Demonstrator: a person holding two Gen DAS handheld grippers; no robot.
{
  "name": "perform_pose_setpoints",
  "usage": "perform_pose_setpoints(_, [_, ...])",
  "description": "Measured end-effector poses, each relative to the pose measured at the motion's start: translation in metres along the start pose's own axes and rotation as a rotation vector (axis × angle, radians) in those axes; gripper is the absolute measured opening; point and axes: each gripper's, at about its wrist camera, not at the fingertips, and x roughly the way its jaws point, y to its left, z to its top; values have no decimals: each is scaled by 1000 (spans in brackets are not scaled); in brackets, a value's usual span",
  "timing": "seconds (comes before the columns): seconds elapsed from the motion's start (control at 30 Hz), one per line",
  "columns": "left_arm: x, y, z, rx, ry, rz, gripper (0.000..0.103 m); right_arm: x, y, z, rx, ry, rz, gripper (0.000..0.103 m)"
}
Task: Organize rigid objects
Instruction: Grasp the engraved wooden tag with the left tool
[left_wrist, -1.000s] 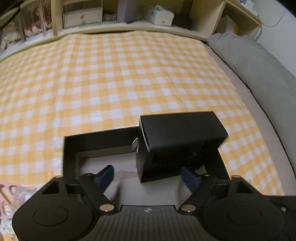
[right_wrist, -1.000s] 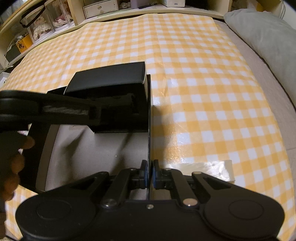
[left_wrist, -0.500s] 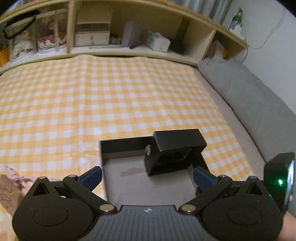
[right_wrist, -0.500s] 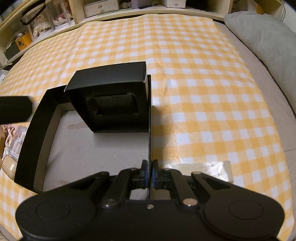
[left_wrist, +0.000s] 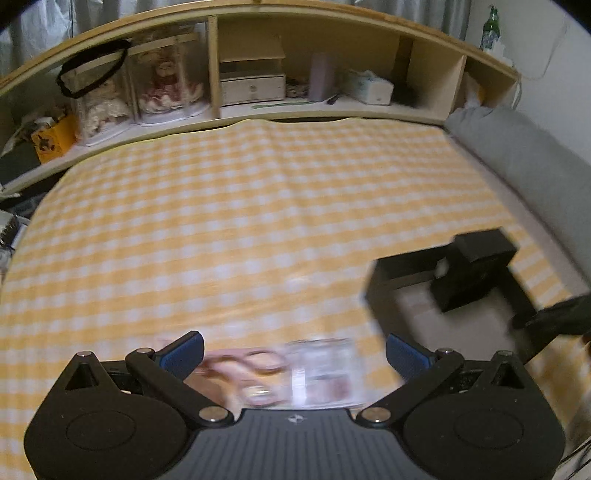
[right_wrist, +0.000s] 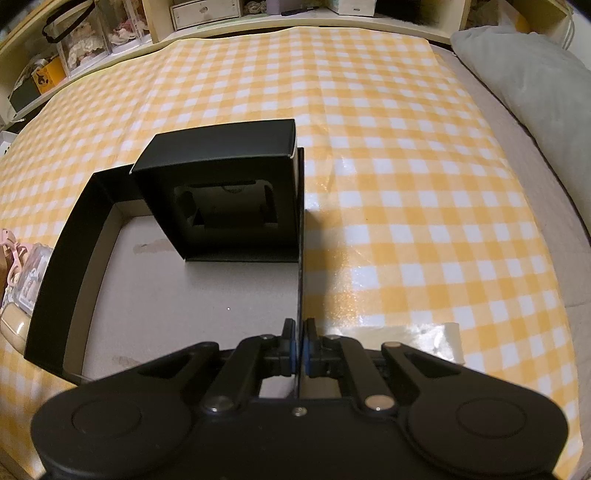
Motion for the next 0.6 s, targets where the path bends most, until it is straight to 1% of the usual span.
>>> perform_pose_setpoints(0.1, [11,26,-9,35,22,47,103,1,-1,0,-6,3,-2,5])
perform_pose_setpoints(0.2, [21,47,-19,118,25,95,103,2,0,-1,-15,9,-5,4])
perform_pose_setpoints(0.27, [29,59,-25,135,46,119,103,3,0,-1,-18,11,-7,4])
perform_pose_setpoints(0.4, [43,76,-34,128,99,78,103,4,0,-1,-21,11,-6,4])
perform_pose_setpoints(0.53, [54,78,-44,172,142,25,103,4,0,-1,-21,12,-7,4])
perform_pose_setpoints(0.6, [62,74,-49,203,176,21,103,4,0,-1,-22,12,-8,4])
